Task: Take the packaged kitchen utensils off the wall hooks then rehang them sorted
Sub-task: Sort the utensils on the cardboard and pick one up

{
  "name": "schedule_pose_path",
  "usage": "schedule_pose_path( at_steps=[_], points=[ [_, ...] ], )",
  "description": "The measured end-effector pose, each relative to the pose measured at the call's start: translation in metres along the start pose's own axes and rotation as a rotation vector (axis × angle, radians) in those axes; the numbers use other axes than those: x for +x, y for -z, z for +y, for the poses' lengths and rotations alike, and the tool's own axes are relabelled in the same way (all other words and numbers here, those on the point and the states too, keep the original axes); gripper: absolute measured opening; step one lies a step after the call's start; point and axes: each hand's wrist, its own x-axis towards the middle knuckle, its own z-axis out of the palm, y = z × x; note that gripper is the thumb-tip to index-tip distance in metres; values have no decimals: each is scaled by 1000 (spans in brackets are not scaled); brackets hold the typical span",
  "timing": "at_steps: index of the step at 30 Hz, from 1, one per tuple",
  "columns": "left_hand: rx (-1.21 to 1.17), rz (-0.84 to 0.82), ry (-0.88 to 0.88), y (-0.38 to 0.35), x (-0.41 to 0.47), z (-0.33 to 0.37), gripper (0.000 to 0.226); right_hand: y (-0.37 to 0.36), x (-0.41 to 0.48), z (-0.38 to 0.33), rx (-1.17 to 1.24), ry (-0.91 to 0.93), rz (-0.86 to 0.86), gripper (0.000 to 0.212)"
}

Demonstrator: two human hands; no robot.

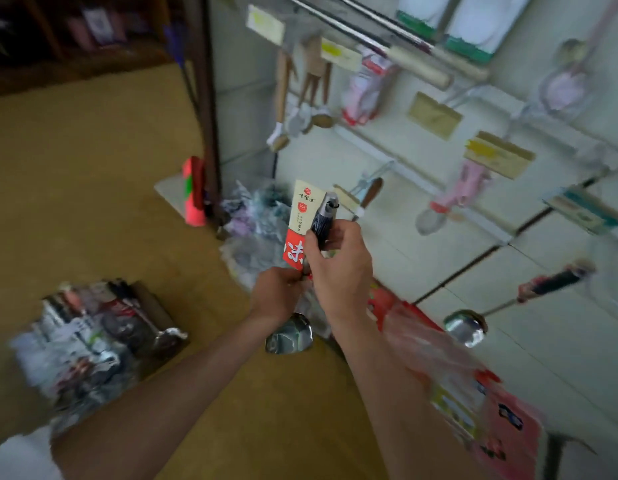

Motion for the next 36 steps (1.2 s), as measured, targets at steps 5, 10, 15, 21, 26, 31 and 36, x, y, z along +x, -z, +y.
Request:
schedule_pose_path(
  at_steps=[5,10,15,21,26,31,36],
  points=[
    [-22,112,56,100,-10,-37,14,-70,-19,-79,11,146,-76,34],
    [-56,216,102,189,-25,-79,16,-135,-42,-147,61,231,-146,38],
    [-118,324,156,248,-30,-127,25,-201,-63,-191,67,329,-230,38],
    [-241,428,297,272,-17,-183,20,-287,-64,-197,59,387,-352,40],
    [-274,473,392,271,29,-239,14,-383,-35,-176,20,385,-460,39],
    [-289,461,522,238,87,-318,13,-496,-6,-121,-91,342,-639,36],
    [-368,444,697,190,129,-403,16,-602,-9,-43,-171,338,-795,32]
  ],
)
